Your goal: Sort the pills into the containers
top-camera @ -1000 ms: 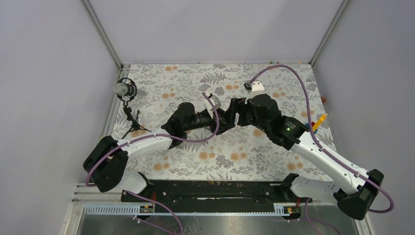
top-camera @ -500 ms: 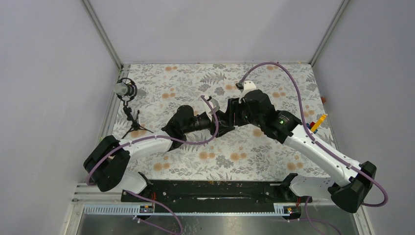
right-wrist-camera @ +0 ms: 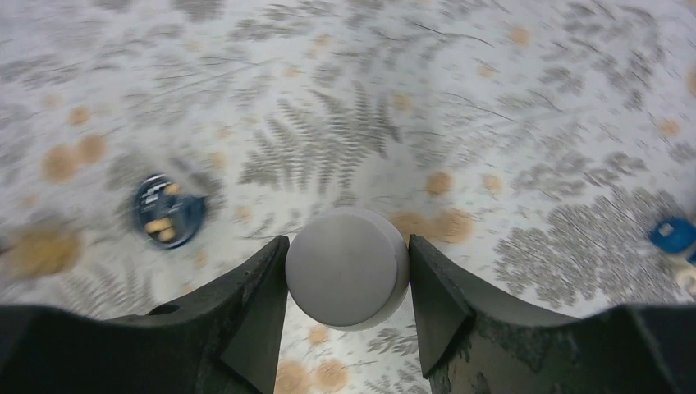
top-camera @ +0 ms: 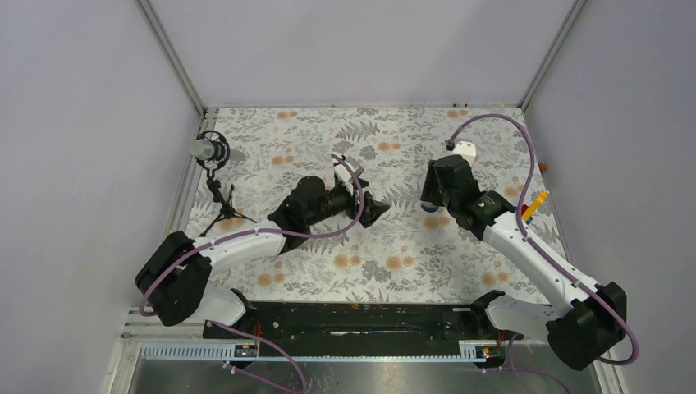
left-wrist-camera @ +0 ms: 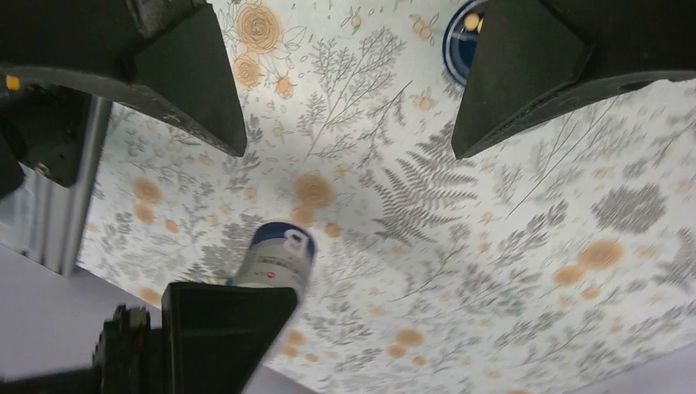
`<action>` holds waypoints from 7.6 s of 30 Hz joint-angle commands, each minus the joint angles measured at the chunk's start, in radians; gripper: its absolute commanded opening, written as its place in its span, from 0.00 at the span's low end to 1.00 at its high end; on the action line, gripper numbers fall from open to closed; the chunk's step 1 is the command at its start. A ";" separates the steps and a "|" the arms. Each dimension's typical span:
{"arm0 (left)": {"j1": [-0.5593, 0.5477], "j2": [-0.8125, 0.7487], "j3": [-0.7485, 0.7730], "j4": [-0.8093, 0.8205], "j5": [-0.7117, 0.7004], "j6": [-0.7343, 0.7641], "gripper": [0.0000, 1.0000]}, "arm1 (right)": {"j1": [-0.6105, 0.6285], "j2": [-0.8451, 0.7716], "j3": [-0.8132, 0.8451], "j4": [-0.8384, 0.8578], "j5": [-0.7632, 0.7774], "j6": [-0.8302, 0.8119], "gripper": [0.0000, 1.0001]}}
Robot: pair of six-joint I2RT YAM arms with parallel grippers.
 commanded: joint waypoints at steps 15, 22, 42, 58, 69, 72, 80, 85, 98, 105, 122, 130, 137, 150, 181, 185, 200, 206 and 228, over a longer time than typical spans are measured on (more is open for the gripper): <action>0.016 -0.286 0.175 -0.758 -0.623 -0.250 0.98 | -0.178 0.149 -0.307 0.342 0.202 0.162 0.43; 0.016 -0.404 0.164 -0.898 -0.649 -0.282 0.98 | -0.178 0.173 -0.314 0.334 0.215 0.147 0.67; 0.016 -0.231 0.008 -0.550 -0.413 -0.523 0.70 | -0.166 0.252 0.026 0.221 -0.260 0.008 0.66; 0.019 0.227 0.130 -0.551 -0.526 -0.630 0.03 | -0.112 0.697 0.326 0.184 -0.466 0.031 0.39; 0.039 0.304 0.153 -0.550 -0.580 -0.630 0.00 | -0.098 0.838 0.421 0.185 -0.514 0.050 0.37; 0.042 0.307 0.151 -0.545 -0.579 -0.629 0.00 | -0.096 0.829 0.396 0.218 -0.546 0.047 0.38; 0.046 0.325 0.164 -0.539 -0.585 -0.618 0.00 | -0.085 0.793 0.364 0.243 -0.571 0.031 0.38; 0.050 0.336 0.175 -0.536 -0.588 -0.603 0.00 | -0.074 0.768 0.351 0.242 -0.564 0.021 0.39; 0.055 0.316 0.164 -0.547 -0.610 -0.597 0.00 | -0.048 0.673 0.348 0.214 -0.463 0.000 0.47; 0.059 0.318 0.156 -0.532 -0.592 -0.614 0.00 | -0.048 0.703 0.365 0.245 -0.607 -0.024 0.39; 0.079 0.334 0.139 -0.483 -0.517 -0.642 0.00 | -0.048 0.738 0.316 0.305 -0.675 -0.076 0.24; 0.082 0.341 0.143 -0.481 -0.508 -0.649 0.00 | -0.047 0.711 0.279 0.292 -0.663 -0.085 0.20; 0.083 0.351 0.146 -0.480 -0.502 -0.654 0.00 | -0.034 0.659 0.224 0.297 -0.620 -0.098 0.20; 0.083 0.312 0.136 -0.501 -0.544 -0.649 0.00 | -0.030 0.564 0.201 0.299 -0.582 -0.100 0.25; -0.134 0.059 -0.106 -0.559 -0.570 -0.894 0.00 | 0.043 0.624 0.213 0.299 -0.690 -0.211 0.45; -0.134 0.095 -0.097 -0.495 -0.515 -0.911 0.00 | 0.045 0.628 0.213 0.301 -0.688 -0.217 0.45; -0.132 0.125 -0.062 -0.540 -0.557 -0.884 0.29 | 0.053 0.641 0.215 0.286 -0.701 -0.240 0.44; -0.121 0.143 -0.049 -0.537 -0.549 -0.866 0.22 | 0.059 0.625 0.206 0.276 -0.695 -0.245 0.39; -0.079 0.173 -0.065 -0.459 -0.495 -0.873 0.16 | 0.106 0.542 0.086 0.263 -0.689 -0.207 0.36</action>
